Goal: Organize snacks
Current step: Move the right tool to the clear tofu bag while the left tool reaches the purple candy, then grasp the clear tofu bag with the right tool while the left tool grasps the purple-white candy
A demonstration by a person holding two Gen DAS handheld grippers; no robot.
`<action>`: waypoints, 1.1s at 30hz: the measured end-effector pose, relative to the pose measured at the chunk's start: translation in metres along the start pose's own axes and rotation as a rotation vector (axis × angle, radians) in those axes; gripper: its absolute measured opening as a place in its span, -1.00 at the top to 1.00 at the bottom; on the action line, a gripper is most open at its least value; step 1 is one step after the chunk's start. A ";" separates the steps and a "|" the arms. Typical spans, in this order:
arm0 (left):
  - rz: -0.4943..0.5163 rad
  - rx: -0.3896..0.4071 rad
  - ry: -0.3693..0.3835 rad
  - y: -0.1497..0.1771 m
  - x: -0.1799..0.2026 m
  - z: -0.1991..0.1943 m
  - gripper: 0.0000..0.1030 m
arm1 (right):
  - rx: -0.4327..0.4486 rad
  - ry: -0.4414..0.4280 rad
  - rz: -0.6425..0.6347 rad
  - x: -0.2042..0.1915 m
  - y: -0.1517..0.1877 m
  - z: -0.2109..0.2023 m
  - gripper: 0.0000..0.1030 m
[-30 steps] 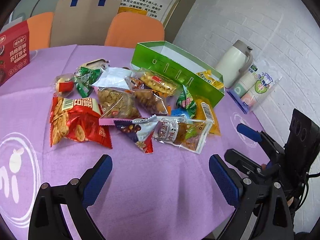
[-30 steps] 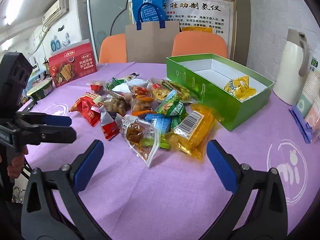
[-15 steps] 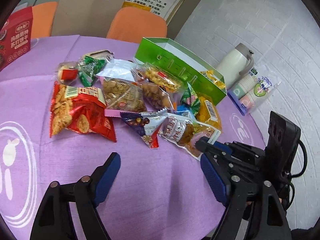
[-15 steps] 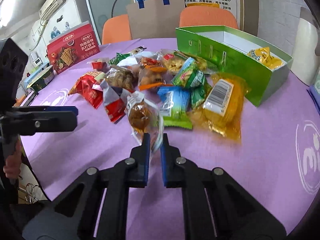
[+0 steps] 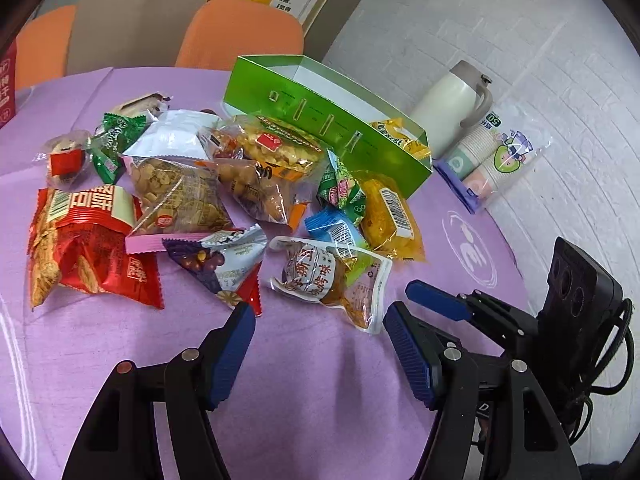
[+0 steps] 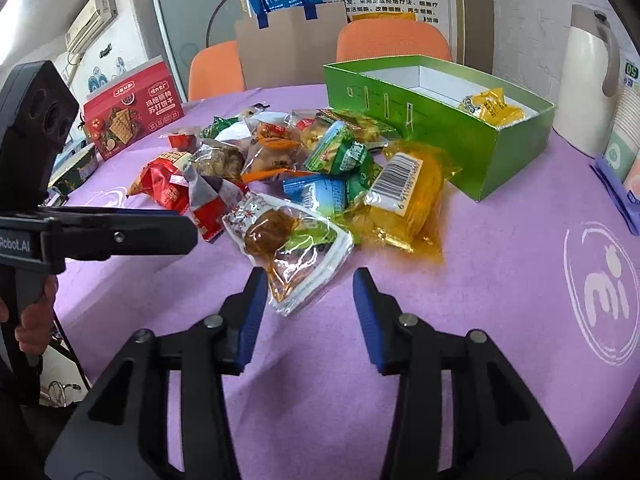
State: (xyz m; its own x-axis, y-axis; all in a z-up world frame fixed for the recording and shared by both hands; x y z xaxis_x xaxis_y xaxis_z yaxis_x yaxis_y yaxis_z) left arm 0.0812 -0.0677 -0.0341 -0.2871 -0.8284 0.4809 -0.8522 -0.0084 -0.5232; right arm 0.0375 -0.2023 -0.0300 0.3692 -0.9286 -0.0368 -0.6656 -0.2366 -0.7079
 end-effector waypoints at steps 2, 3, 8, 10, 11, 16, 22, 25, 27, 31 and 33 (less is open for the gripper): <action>-0.015 0.016 -0.022 0.000 -0.008 -0.008 -0.36 | 0.015 -0.011 -0.048 -0.009 -0.009 0.004 -0.04; -0.030 0.025 -0.032 0.000 -0.013 -0.011 -0.36 | 0.026 -0.024 -0.075 -0.014 -0.015 0.006 -0.04; -0.086 0.050 -0.061 -0.002 -0.034 -0.019 -0.35 | 0.019 -0.055 -0.193 -0.032 -0.039 0.033 -0.04; -0.093 0.057 -0.065 -0.003 -0.036 -0.021 -0.35 | -0.039 -0.073 -0.212 -0.034 -0.041 0.048 -0.04; -0.094 0.060 -0.065 -0.004 -0.036 -0.021 -0.35 | -0.063 -0.078 -0.212 -0.034 -0.040 0.052 -0.04; -0.089 0.053 -0.058 -0.011 -0.039 -0.010 -0.19 | -0.130 -0.091 -0.160 -0.033 -0.025 0.049 0.09; -0.108 0.031 -0.062 -0.022 -0.042 0.015 -0.11 | -0.110 -0.118 -0.097 -0.034 -0.011 0.037 0.06; -0.128 0.037 -0.067 -0.025 -0.045 0.021 -0.11 | -0.102 -0.102 -0.088 -0.035 -0.010 0.041 -0.08; -0.138 0.047 -0.076 -0.027 -0.046 0.022 -0.11 | -0.102 -0.080 -0.108 -0.038 -0.010 0.043 -0.11; -0.130 0.053 -0.093 -0.029 -0.044 0.025 -0.11 | -0.085 -0.071 -0.105 -0.040 -0.010 0.043 -0.01; -0.122 0.050 -0.103 -0.030 -0.043 0.026 -0.01 | -0.081 -0.073 -0.068 -0.035 -0.010 0.041 0.28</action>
Point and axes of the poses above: each gripper's, at about its wrist camera, not at the fingertips, and z roughly the way its jaws point, x to its right, y to its underside, the point moved 2 cm from there along z, roughly the way its jaws point, and after that the axes turned 4 degrees about -z, right-handed, at the moved point
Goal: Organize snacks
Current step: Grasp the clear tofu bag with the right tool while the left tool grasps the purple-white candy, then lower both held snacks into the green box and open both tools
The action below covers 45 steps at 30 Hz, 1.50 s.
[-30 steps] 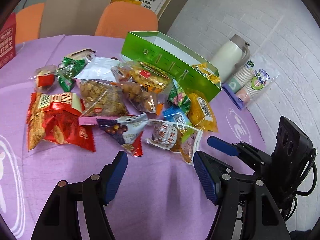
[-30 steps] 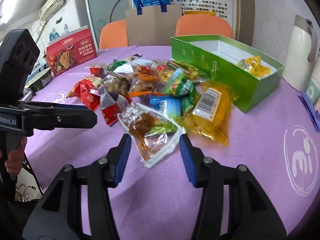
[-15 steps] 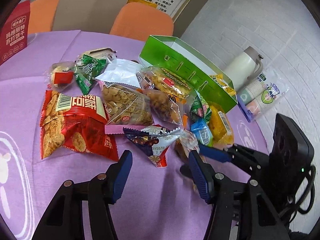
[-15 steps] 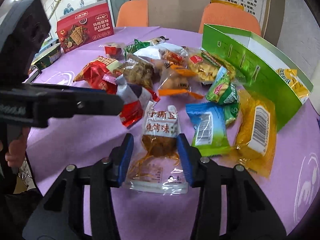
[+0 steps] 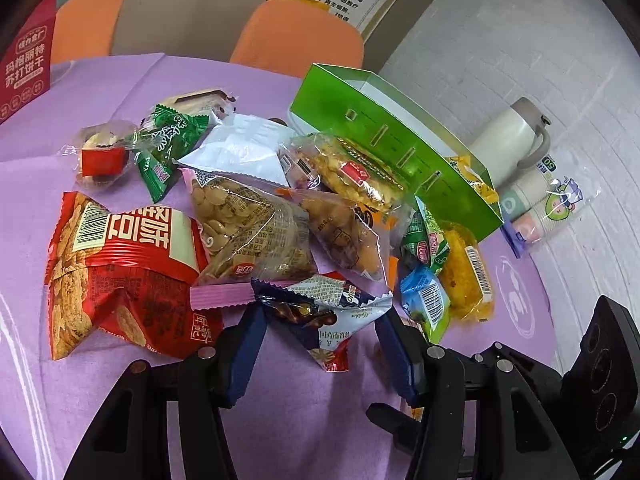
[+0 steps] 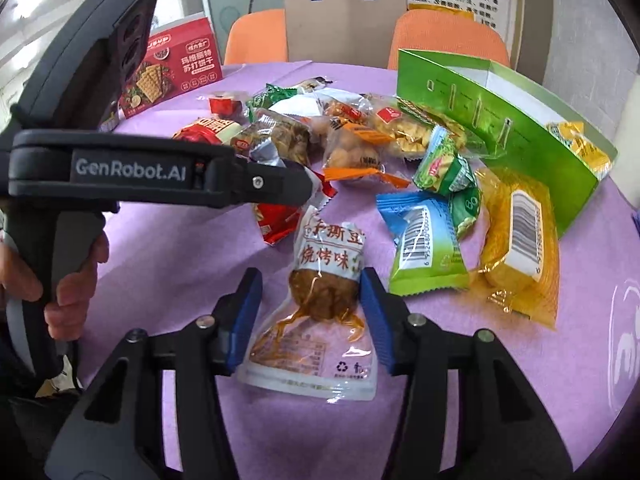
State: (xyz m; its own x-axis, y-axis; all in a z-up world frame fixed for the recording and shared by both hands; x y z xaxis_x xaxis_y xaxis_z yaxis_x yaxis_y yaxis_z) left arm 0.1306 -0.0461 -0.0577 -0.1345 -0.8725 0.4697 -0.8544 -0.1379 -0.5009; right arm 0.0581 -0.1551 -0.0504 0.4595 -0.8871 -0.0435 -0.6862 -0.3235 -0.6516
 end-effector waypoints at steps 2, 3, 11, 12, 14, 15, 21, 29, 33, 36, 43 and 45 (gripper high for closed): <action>0.006 -0.018 0.017 0.001 0.002 0.002 0.26 | 0.001 -0.024 0.035 0.005 0.000 -0.005 0.29; 0.007 -0.022 0.025 0.002 0.003 0.002 0.28 | 0.008 -0.028 0.043 0.006 0.001 -0.009 0.30; 0.011 0.006 0.107 0.002 0.014 -0.027 0.34 | 0.097 -0.028 0.084 0.016 -0.005 -0.046 0.31; 0.011 0.014 0.121 0.000 0.016 -0.033 0.35 | 0.111 -0.022 0.085 0.019 -0.008 -0.051 0.31; 0.024 0.034 0.135 -0.006 0.024 -0.043 0.35 | 0.144 0.000 0.088 0.025 -0.016 -0.061 0.31; 0.038 0.047 0.135 -0.010 0.028 -0.047 0.35 | 0.159 0.011 0.090 0.029 -0.020 -0.065 0.31; 0.117 0.119 0.156 -0.032 0.058 -0.069 0.35 | 0.241 0.072 0.115 0.055 -0.044 -0.087 0.31; 0.168 0.148 0.187 -0.065 0.090 -0.068 0.35 | 0.286 0.158 0.155 0.098 -0.072 -0.089 0.31; 0.153 0.135 0.189 -0.089 0.102 -0.047 0.35 | 0.275 0.199 0.193 0.123 -0.080 -0.078 0.31; 0.116 0.109 0.219 -0.105 0.106 -0.027 0.35 | 0.264 0.206 0.226 0.142 -0.085 -0.069 0.31; 0.103 0.101 0.183 -0.138 0.124 0.021 0.35 | 0.239 0.266 0.215 0.172 -0.099 -0.047 0.31; 0.108 0.100 0.170 -0.146 0.128 0.034 0.35 | 0.229 0.286 0.204 0.180 -0.102 -0.039 0.31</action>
Point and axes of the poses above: each gripper's, at about its wrist camera, not at the fingertips, and z roughly the way its jaws point, x to its right, y to its underside, the point moved 2 cm from there along z, roughly the way its jaws point, and after that the axes turned 4 degrees about -z, right-handed, at the moved point
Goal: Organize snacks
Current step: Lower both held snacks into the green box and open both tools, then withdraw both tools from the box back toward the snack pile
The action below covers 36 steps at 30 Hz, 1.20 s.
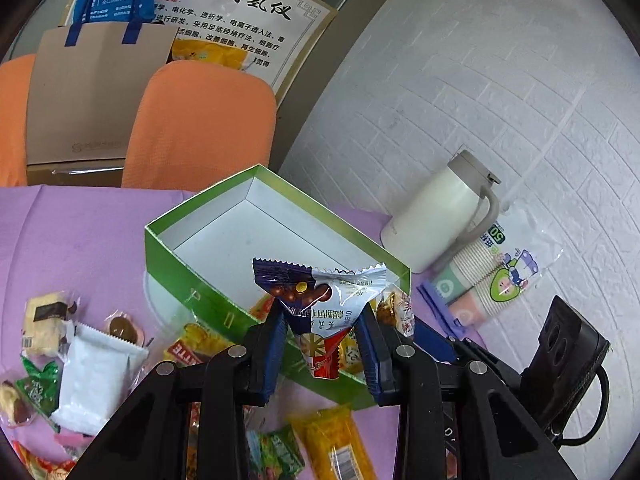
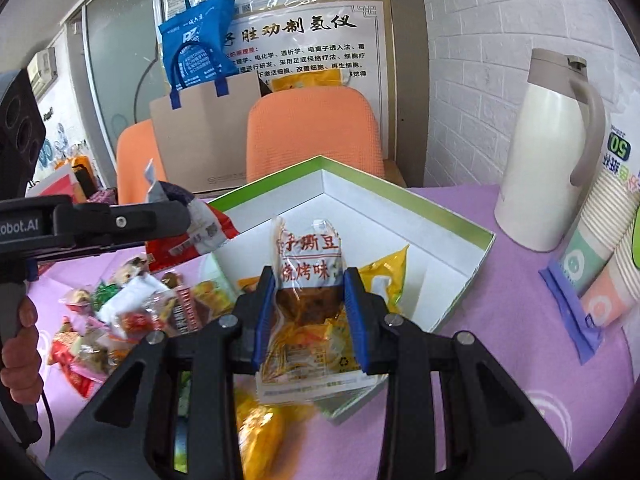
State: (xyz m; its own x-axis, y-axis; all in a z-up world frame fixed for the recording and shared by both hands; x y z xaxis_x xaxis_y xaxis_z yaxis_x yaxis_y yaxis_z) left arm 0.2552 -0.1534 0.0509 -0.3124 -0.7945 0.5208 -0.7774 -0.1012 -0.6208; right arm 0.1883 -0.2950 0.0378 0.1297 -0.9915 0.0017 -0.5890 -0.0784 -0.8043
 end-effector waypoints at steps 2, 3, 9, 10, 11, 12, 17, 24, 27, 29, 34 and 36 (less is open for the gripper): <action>0.012 -0.001 -0.011 -0.004 0.001 0.012 0.35 | -0.016 0.011 -0.018 0.002 0.000 0.010 0.31; 0.023 0.000 -0.019 -0.006 0.001 0.019 0.34 | -0.027 0.014 -0.030 0.002 0.001 0.016 0.31; -0.022 -0.031 -0.035 -0.012 -0.017 0.048 0.28 | -0.037 0.019 -0.069 0.006 0.002 0.036 -0.38; -0.031 -0.042 -0.036 -0.012 -0.019 0.052 0.09 | -0.035 0.032 -0.072 0.007 0.003 0.034 -0.59; -0.041 -0.060 -0.056 -0.012 -0.023 0.056 -0.13 | -0.023 0.044 -0.077 0.007 0.004 0.030 -0.84; -0.047 -0.079 -0.089 -0.011 -0.026 0.058 -0.60 | -0.002 0.060 -0.089 0.008 0.005 0.022 -0.85; -0.053 -0.055 -0.121 -0.005 -0.032 0.045 -0.73 | 0.061 0.123 -0.118 0.008 0.002 -0.015 -0.89; -0.006 0.045 -0.089 -0.007 -0.012 -0.009 -0.73 | 0.174 0.102 -0.070 -0.001 -0.006 -0.080 -0.98; 0.013 0.078 -0.078 -0.001 -0.005 -0.037 -0.74 | 0.191 0.076 -0.045 -0.010 -0.001 -0.102 -0.98; 0.022 0.089 -0.089 0.008 -0.003 -0.053 -0.74 | 0.191 0.057 -0.034 -0.016 0.005 -0.112 -0.98; 0.035 0.058 -0.152 0.048 -0.010 -0.082 -0.75 | 0.155 -0.001 -0.022 -0.037 0.034 -0.125 -0.98; 0.031 0.056 -0.149 0.070 -0.015 -0.091 -0.75 | 0.111 -0.009 -0.022 -0.044 0.049 -0.121 -0.98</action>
Point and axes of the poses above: each gripper's, at about its wrist camera, not at the fingertips, and z roughly the way its jaws point, x to its right, y to its underside, the point moved 2 cm from there along z, roughly the way its jaws point, and after that the axes turned 4 degrees about -z, right-handed, at the moved point
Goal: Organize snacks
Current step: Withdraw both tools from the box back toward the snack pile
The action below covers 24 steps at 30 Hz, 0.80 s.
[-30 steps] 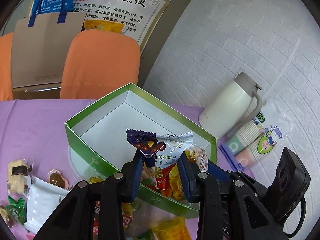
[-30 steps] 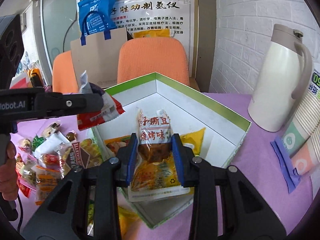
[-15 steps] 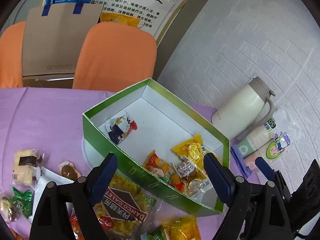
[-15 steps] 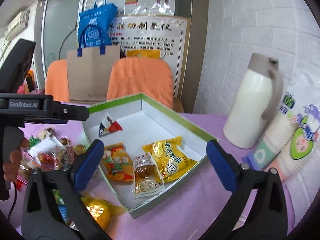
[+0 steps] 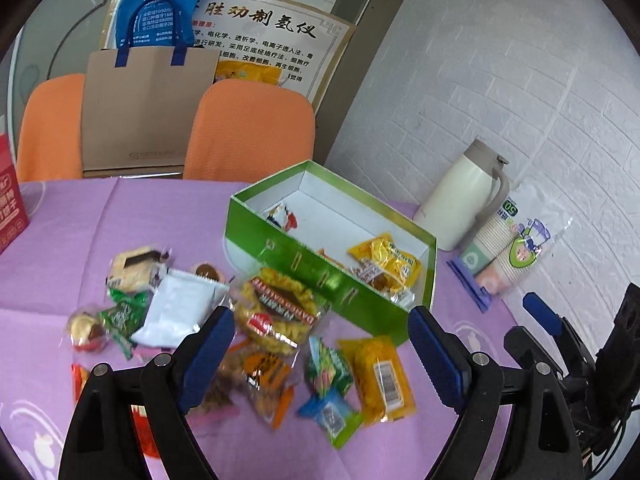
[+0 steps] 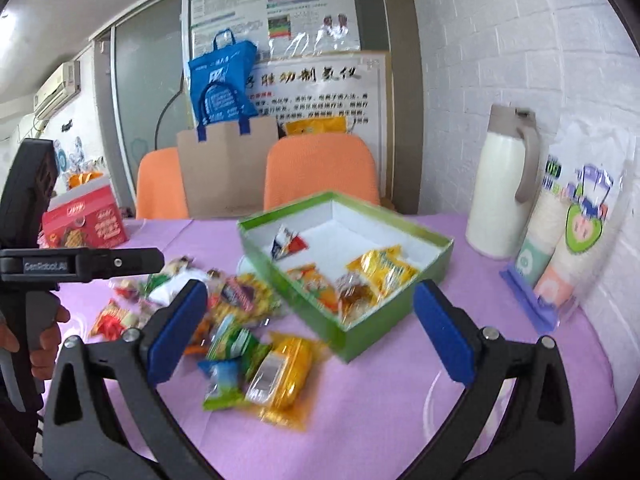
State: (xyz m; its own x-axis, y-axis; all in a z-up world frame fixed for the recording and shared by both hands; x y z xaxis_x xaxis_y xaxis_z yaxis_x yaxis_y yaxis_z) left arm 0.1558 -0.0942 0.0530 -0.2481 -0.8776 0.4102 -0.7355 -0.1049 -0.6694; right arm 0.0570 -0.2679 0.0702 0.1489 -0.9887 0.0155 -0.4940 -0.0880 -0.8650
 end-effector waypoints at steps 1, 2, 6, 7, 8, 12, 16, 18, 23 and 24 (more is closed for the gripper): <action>0.003 -0.004 -0.003 0.010 -0.002 -0.003 -0.75 | -0.017 0.000 0.003 -0.002 0.007 0.001 -0.98; 0.009 -0.014 -0.011 0.021 -0.005 -0.005 -0.75 | -0.036 -0.001 0.008 -0.004 0.015 0.002 -0.98; 0.022 -0.051 -0.035 0.058 -0.018 -0.011 -0.75 | -0.127 -0.022 0.053 -0.007 0.045 0.011 -0.98; 0.012 -0.062 -0.034 0.067 -0.022 -0.012 -0.75 | -0.149 -0.025 0.062 -0.008 0.052 0.013 -0.98; 0.001 -0.074 -0.028 0.074 -0.026 -0.012 -0.75 | -0.170 -0.030 0.070 -0.009 0.058 0.017 -0.98; -0.032 -0.108 -0.016 0.100 -0.042 -0.015 -0.75 | -0.210 -0.064 0.098 -0.016 0.068 0.025 -0.98; -0.046 -0.099 -0.030 0.109 -0.056 -0.026 -0.75 | -0.192 -0.133 0.087 -0.035 0.066 0.025 -0.98; -0.055 -0.084 -0.037 0.110 -0.064 -0.034 -0.75 | -0.186 -0.181 0.069 -0.046 0.062 0.027 -0.91; -0.080 -0.055 -0.057 0.110 -0.082 -0.049 -0.75 | -0.229 -0.244 0.006 -0.073 0.059 0.047 -0.36; -0.085 -0.049 -0.057 0.110 -0.084 -0.051 -0.75 | -0.241 -0.251 0.001 -0.076 0.059 0.052 -0.29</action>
State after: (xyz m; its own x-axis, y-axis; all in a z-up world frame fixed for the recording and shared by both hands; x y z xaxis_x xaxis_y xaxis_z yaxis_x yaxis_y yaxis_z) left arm 0.0637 -0.0076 -0.0233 -0.1489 -0.8918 0.4273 -0.7828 -0.1577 -0.6020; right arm 0.0611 -0.1916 -0.0079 0.3396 -0.9308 -0.1351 -0.6778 -0.1426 -0.7213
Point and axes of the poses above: each gripper's, at about its wrist camera, not at the fingertips, and z roughly the way its jaws point, x to its right, y to its underside, the point moved 2 cm from there along z, roughly the way its jaws point, and after that the axes turned 4 degrees about -z, right-handed, at the moved point
